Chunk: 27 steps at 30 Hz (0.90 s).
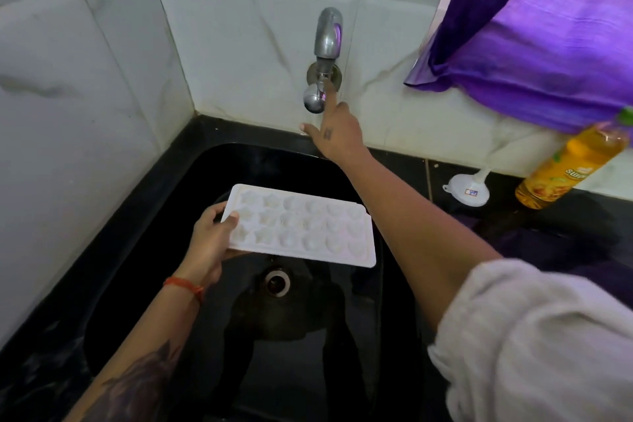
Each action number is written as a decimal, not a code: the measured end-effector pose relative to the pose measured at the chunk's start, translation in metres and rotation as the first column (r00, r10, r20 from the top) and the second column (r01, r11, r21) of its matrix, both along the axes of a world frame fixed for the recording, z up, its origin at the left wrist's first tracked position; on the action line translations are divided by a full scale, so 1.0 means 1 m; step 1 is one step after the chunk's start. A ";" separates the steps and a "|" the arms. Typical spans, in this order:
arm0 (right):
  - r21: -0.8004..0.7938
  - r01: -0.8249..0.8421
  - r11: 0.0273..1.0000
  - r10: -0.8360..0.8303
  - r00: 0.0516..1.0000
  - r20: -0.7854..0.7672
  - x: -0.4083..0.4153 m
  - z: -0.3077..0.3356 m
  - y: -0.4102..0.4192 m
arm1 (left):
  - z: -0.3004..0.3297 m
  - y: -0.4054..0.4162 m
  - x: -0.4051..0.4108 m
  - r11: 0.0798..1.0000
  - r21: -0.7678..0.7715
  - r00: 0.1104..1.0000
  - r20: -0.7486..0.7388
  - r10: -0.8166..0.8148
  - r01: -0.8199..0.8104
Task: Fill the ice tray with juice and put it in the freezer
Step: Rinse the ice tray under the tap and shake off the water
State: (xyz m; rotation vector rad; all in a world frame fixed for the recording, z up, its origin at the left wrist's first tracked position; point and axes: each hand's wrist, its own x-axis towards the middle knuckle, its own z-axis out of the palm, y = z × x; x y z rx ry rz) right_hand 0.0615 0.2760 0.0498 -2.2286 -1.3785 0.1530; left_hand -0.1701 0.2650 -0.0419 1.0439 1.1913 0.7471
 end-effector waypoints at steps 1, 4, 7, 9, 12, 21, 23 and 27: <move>-0.037 -0.011 0.999 0.014 0.998 0.057 0.004 0.000 0.011 | -0.001 0.003 -0.001 1.000 0.000 1.000 0.000 -0.006 0.006; -0.098 -0.038 0.994 0.061 0.968 0.244 0.018 0.002 0.033 | -0.003 0.009 -0.002 1.000 -0.006 1.000 0.013 -0.021 0.021; -0.145 -0.080 0.986 0.132 0.907 0.401 0.026 0.004 0.040 | -0.003 0.010 -0.001 0.999 -0.025 0.999 0.030 -0.027 0.028; -0.185 -0.092 0.978 0.169 0.874 0.456 0.028 0.005 0.040 | -0.003 0.009 0.001 0.999 -0.036 0.999 0.034 -0.027 0.029; -0.260 -0.073 0.963 0.197 0.848 0.491 0.026 0.010 0.040 | -0.004 0.006 0.000 0.999 -0.041 0.999 0.020 -0.028 0.029; -0.364 0.100 0.926 -0.086 0.995 0.055 0.030 -0.020 -0.075 | -0.012 -0.007 -0.017 0.999 -0.039 1.000 0.012 -0.027 0.027; -0.539 0.013 0.842 -0.143 0.969 -0.200 0.027 -0.043 -0.117 | -0.014 -0.012 -0.020 0.998 -0.051 0.999 0.021 -0.040 0.041; -0.464 -0.121 0.878 -0.232 0.739 -0.632 0.010 -0.070 -0.162 | -0.017 -0.022 -0.022 0.998 -0.020 0.998 0.021 -0.057 0.058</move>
